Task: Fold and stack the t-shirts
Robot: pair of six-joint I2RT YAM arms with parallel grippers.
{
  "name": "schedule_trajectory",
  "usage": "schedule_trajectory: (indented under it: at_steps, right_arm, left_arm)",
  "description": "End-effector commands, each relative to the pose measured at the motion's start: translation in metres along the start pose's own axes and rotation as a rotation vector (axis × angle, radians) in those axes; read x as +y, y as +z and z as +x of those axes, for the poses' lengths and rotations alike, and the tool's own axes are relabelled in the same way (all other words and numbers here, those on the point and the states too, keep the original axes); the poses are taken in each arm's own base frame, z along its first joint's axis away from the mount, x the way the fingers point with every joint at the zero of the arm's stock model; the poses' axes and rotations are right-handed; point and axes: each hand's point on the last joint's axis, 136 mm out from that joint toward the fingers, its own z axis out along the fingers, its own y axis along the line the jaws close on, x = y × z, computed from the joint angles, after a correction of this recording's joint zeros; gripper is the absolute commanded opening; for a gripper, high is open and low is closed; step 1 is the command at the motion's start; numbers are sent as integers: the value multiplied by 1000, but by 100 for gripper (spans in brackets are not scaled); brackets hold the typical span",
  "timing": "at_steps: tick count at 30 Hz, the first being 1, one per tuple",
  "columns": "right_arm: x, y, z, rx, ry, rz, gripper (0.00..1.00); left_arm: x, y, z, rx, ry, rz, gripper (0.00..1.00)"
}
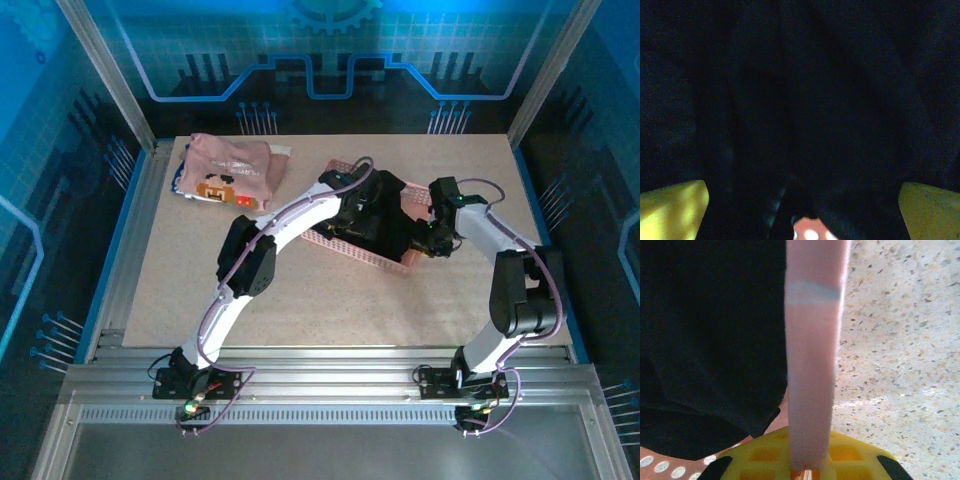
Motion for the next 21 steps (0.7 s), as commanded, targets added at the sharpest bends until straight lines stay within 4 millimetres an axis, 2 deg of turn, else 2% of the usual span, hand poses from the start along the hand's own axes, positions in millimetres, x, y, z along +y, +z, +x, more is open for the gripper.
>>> schedule_trajectory:
  at_steps: [1,4,8,10,13,14,15,16,19,21]
  right_arm:
    - [2,13,25,71,-25,-3,0]
    - [5,15,30,78,-17,-21,0]
    - [8,12,33,81,-6,-49,0]
    - [9,10,34,80,5,-62,0]
    - [14,6,34,77,31,-97,0]
    - [16,5,34,77,45,-110,0]
    - [17,5,33,75,66,-119,0]
    - [17,5,32,74,85,-128,0]
    - [16,5,28,56,181,-152,0]
    - [14,5,23,32,247,-166,0]
  left_arm:
    - [0,9,-30,-108,-59,-39,99]
    - [-4,32,-28,-45,-88,-30,99]
    - [-4,61,-11,46,-81,-38,98]
    - [-5,70,-5,68,-78,-28,80]
    - [-4,69,-8,81,-85,16,24]
    - [-4,62,-15,62,-97,43,5]
    - [-3,49,-27,25,-108,65,0]
    - [-3,34,-39,-13,-111,89,0]
    - [-5,-53,-87,-223,-95,174,0]
    - [-3,-129,-114,-387,-94,237,0]
